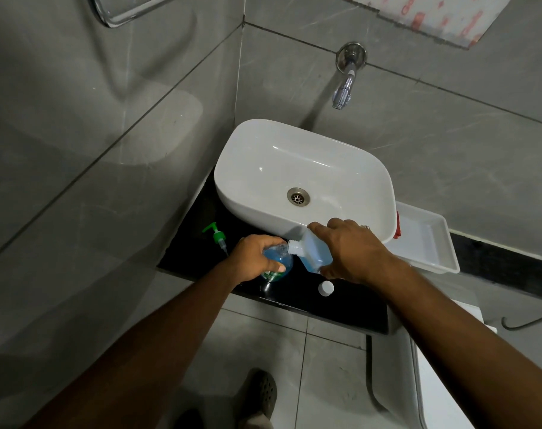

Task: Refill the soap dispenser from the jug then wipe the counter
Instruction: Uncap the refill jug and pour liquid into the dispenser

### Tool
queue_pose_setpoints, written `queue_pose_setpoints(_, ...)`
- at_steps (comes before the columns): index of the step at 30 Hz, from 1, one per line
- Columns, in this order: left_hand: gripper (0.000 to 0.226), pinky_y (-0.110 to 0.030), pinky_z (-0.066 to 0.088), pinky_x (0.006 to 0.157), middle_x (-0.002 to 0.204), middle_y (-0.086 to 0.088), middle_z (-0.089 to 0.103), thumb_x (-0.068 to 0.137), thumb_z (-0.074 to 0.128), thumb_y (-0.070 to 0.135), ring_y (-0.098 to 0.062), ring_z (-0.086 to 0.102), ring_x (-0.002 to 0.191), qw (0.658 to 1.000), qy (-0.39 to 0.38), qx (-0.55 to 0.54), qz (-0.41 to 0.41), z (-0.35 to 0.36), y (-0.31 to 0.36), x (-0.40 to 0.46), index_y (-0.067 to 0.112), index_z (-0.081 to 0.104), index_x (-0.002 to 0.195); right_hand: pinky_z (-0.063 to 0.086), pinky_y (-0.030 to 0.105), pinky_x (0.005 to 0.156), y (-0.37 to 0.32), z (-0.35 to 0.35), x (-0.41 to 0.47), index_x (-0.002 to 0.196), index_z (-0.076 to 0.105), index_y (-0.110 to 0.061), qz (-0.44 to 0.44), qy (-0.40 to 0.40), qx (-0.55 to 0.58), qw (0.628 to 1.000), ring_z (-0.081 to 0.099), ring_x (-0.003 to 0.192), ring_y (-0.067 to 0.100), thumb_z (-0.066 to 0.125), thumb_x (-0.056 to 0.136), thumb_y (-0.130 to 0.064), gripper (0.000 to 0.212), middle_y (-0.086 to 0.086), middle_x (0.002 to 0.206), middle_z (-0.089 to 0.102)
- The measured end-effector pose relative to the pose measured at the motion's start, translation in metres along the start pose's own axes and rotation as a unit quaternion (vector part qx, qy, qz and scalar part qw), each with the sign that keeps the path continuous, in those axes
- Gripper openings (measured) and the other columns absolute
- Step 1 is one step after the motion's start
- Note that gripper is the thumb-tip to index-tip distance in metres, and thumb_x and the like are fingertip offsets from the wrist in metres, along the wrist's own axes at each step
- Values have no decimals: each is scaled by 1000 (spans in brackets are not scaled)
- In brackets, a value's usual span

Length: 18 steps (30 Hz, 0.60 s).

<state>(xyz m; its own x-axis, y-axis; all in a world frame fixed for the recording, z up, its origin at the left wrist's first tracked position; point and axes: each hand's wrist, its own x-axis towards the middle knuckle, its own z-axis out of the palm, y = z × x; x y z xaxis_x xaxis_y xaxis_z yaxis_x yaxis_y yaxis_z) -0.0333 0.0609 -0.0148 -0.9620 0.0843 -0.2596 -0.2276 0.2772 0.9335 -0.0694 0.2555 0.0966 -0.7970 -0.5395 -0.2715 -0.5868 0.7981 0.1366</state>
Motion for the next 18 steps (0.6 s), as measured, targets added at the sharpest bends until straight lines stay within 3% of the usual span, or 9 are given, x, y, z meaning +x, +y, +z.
queue_pose_setpoints(18, 61, -40, 50, 99, 119, -2, 68, 66, 84, 6, -16, 64, 108, 1000, -4, 5, 5, 0, 1, -1, 15, 63, 123, 49, 46, 90, 0, -2, 1, 143, 29, -26, -6, -2, -10, 1000, 54, 106, 28, 79, 68, -44, 92, 7, 119, 55)
